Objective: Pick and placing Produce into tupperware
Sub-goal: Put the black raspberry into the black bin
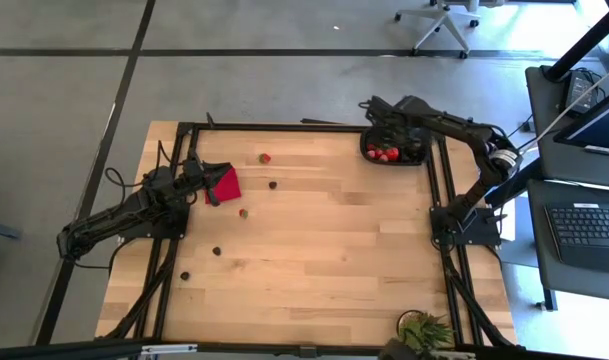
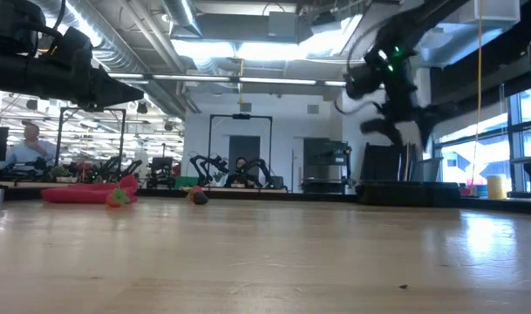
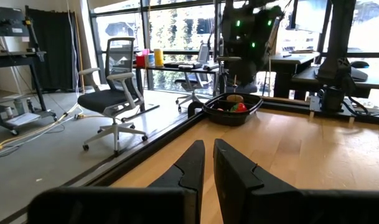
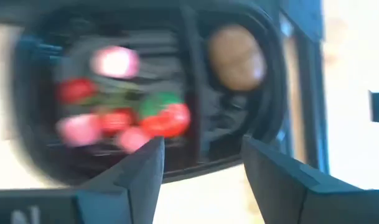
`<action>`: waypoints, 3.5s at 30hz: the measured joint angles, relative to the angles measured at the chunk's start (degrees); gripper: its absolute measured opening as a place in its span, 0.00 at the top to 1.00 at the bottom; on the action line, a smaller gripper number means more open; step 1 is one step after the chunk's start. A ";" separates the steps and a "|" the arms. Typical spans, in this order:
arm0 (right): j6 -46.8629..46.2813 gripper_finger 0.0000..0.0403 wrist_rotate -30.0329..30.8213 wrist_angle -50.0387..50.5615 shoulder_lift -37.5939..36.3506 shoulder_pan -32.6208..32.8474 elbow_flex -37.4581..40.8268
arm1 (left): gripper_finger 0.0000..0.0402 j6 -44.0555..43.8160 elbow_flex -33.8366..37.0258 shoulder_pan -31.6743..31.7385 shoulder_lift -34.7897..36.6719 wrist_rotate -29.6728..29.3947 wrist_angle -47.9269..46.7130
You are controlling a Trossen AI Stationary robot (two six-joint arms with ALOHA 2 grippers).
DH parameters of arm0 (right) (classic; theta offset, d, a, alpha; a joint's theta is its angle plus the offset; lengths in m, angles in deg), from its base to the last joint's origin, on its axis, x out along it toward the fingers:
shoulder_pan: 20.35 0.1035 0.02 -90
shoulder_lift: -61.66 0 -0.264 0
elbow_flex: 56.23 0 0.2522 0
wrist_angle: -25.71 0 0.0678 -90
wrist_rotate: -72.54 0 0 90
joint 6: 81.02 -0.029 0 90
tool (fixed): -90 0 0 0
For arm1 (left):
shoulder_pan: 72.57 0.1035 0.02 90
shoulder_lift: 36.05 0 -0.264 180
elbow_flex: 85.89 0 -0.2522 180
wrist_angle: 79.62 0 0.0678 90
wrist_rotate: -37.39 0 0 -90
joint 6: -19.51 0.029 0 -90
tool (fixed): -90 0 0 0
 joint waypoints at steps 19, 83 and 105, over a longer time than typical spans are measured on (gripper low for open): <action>25.12 0.47 -2.66 -55.95 3.11 25.58 -10.07 | 0.93 0.02 0.00 -0.02 0.00 -0.02 -0.02; 48.17 0.47 -10.78 -133.05 5.77 39.95 46.61 | 0.93 -0.27 -0.02 0.00 0.00 -0.20 0.29; 54.56 0.47 -10.78 -132.74 5.79 39.95 46.59 | 0.40 -1.75 -0.01 -0.02 -0.02 3.98 -0.28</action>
